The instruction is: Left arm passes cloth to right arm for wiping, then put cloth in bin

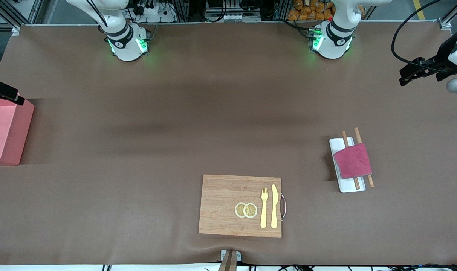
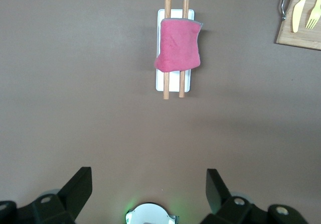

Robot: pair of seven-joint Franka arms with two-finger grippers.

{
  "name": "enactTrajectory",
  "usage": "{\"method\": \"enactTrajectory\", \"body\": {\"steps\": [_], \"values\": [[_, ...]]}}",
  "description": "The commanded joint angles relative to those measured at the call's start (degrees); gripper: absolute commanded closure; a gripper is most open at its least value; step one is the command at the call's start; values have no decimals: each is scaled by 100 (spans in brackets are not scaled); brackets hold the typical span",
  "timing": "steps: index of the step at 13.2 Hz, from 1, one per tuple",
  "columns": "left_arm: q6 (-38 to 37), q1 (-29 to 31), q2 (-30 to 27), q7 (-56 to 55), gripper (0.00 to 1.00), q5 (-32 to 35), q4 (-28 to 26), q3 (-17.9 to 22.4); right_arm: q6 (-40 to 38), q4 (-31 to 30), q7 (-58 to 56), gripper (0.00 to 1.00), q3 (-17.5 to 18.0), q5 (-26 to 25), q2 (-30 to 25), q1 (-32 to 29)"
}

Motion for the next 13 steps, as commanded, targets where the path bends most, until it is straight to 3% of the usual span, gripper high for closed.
{"method": "enactTrajectory", "body": {"steps": [1,4,6,9,13], "values": [[60,-5,-103,-57,0,71,-77,3,-24,28,1,0,15,3,13,6],[69,65,-25,-13,0,63,10,3,-24,28,1,0,15,3,13,6],[95,74,342,49,0,46,37,21,-24,28,1,0,15,3,22,6],[787,48,949,-100,0,-70,-129,4,-24,28,-8,0,15,3,31,6],[2849,162,1039,-100,0,-69,-1550,-5,-24,28,-8,0,15,-14,40,93]]}}
